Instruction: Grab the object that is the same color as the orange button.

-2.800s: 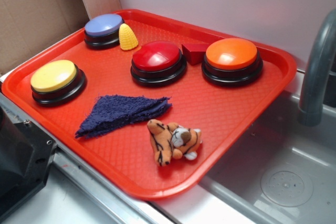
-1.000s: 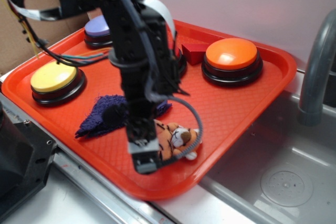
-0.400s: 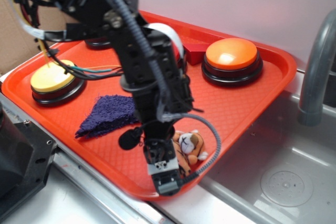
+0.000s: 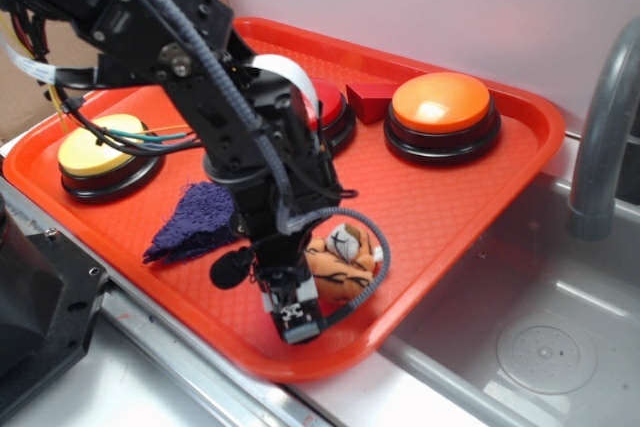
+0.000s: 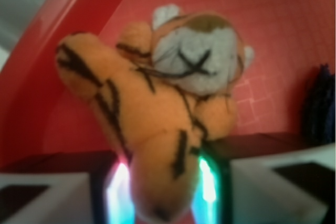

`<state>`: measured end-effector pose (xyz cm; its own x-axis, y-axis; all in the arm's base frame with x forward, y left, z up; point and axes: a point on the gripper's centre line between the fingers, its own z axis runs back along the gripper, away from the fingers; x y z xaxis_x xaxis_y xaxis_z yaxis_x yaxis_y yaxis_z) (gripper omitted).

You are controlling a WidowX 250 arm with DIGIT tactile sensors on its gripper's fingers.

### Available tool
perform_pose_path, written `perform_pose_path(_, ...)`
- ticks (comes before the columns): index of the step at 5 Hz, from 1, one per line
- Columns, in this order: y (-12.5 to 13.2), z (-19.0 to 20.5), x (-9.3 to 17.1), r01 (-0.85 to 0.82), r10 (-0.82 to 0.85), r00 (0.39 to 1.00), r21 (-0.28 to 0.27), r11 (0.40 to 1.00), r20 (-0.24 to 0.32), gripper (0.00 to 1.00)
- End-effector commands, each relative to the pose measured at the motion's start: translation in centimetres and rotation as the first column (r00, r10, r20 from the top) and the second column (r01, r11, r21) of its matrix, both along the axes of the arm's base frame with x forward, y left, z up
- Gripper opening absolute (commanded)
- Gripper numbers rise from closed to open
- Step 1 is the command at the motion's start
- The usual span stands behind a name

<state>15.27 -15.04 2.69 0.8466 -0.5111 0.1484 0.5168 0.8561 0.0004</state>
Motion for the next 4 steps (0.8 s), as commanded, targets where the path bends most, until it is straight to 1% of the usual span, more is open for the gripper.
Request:
perform_pose_path(1, 0.3, 2.7, 1.1, -0.139, 0.145, 0.985, -0.064, 0.988, 0.096, 0.0)
perform_pose_path(2, 1.6, 6.3, 0.5, -0.188, 0.19, 0.981, -0.049, 0.981, 0.048, 0.0)
perform_pose_path(3, 5.2, 11.4, -1.0, -0.318, 0.317, 0.948, -0.019, 0.948, -0.041, 0.0)
perform_pose_path(4, 8.5, 15.5, -1.7, -0.437, 0.436, 0.885, 0.031, 0.899, -0.166, 0.0)
